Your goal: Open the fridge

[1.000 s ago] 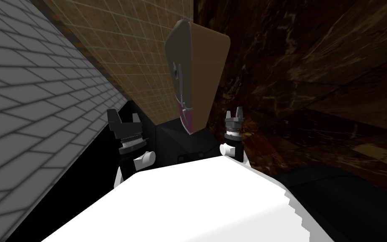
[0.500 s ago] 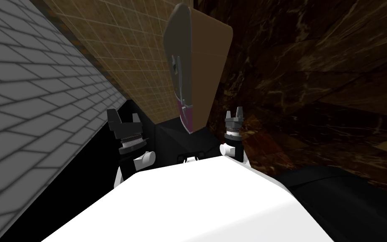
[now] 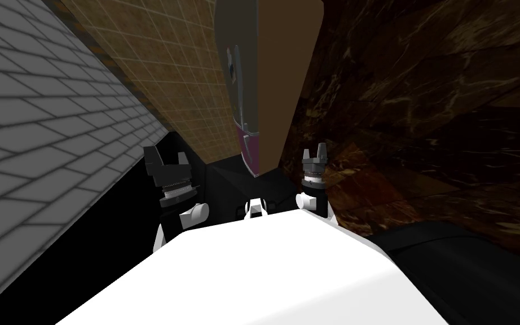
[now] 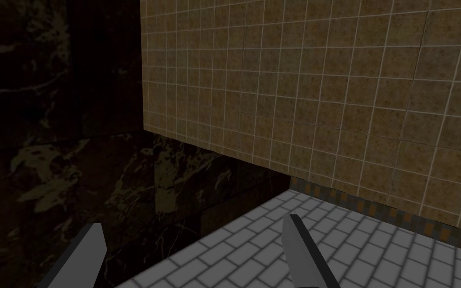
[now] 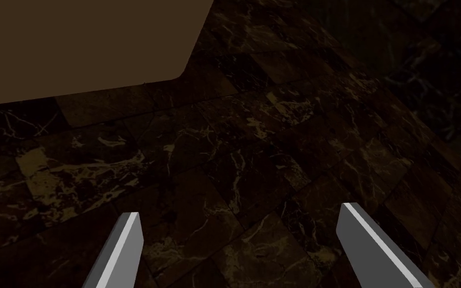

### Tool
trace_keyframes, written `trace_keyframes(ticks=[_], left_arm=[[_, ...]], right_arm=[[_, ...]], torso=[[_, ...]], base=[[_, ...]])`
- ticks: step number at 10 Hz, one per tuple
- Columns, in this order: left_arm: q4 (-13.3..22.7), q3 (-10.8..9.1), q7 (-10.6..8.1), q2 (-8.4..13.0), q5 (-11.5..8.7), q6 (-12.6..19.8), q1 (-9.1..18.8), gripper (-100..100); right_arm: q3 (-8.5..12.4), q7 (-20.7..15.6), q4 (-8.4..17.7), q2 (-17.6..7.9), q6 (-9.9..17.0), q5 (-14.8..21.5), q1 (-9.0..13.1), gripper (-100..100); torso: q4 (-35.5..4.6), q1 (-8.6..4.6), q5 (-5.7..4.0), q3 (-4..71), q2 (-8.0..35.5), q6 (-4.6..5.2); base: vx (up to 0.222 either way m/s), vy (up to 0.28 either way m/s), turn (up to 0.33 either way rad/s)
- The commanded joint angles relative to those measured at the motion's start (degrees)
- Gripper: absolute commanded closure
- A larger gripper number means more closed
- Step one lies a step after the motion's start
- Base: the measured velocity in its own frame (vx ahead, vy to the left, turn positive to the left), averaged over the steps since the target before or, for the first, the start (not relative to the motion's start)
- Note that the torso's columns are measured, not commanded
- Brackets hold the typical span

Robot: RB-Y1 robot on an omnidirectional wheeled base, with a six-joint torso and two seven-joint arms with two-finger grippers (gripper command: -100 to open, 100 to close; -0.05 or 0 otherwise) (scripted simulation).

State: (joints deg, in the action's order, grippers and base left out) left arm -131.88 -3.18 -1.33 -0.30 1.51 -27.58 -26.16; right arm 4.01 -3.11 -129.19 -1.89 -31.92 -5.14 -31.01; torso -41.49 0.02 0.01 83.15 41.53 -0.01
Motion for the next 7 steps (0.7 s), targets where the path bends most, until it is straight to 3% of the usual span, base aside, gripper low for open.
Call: trace_keyframes(ticks=[1,7], left_arm=[[0.0,0.0,0.0,0.0,0.0,0.0,0.0,0],[0.0,0.0,0.0,0.0,0.0,0.0,0.0,0]], right_arm=[[0.9,-1.8,0.5,-3.3,0.4,1.6,0.2,-100],[4.8,-10.2,1.9,-7.0,2.3,9.6,1.1,-100]], torso=[[-0.6,0.01,0.0,1.1,0.5,0.0],[-0.8,0.02,0.0,1.4,0.7,0.01]], base=[[0.029,0.017,0.087],[0.054,0.035,0.152]])
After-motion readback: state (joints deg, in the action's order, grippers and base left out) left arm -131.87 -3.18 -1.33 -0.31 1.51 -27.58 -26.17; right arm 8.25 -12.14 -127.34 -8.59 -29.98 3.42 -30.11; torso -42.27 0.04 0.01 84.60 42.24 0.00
